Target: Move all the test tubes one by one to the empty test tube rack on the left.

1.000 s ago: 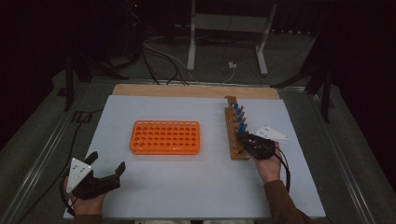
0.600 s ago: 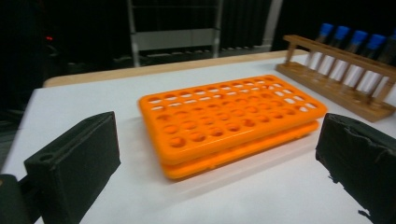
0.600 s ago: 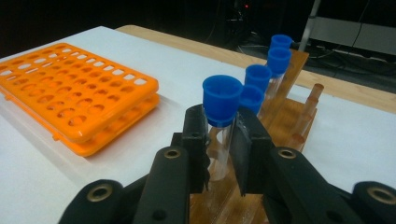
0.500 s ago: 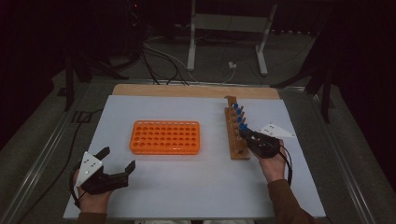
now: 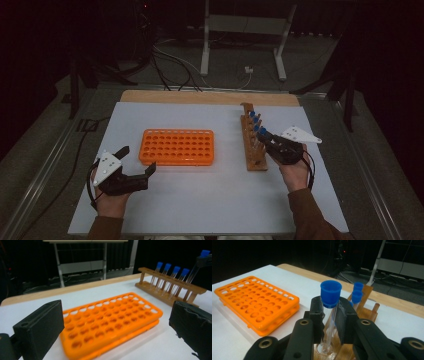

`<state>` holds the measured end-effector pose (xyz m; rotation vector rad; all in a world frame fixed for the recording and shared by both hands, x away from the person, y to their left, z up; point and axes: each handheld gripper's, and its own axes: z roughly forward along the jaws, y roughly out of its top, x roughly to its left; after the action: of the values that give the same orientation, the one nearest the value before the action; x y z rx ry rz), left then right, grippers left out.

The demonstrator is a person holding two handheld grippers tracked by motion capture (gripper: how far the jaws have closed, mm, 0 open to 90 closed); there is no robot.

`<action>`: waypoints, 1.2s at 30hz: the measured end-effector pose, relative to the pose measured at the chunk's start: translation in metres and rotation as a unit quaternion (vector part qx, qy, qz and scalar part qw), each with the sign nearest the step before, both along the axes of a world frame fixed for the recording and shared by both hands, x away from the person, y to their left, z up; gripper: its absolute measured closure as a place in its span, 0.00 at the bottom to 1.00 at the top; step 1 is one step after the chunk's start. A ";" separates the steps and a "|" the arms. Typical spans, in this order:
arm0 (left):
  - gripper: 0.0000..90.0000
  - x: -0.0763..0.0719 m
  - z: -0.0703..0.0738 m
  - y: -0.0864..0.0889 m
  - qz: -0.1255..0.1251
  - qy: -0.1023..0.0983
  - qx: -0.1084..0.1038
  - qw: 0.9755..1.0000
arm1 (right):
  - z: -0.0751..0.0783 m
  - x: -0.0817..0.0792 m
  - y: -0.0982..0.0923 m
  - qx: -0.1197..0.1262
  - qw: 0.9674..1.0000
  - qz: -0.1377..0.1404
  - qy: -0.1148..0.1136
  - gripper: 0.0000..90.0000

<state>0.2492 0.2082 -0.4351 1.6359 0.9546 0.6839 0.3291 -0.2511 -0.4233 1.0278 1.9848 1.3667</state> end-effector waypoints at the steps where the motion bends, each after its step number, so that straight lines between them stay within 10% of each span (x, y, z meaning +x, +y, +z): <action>1: 0.01 0.003 0.001 -0.004 -0.006 0.000 0.002 1.000 | 0.002 0.000 0.000 0.000 1.000 0.001 -0.002 0.86; 15: 0.01 0.036 0.013 -0.054 -0.058 -0.015 0.024 0.998 | 0.021 -0.005 0.009 0.005 1.000 0.022 -0.016 0.86; 36: 0.01 0.058 -0.005 -0.115 -0.111 0.027 0.030 0.993 | 0.011 -0.002 0.068 0.014 0.995 0.095 0.012 0.86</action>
<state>0.3072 0.0937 -0.4403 1.7895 0.7817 0.5226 0.3270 -0.1833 -0.4120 0.8894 2.1322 1.4902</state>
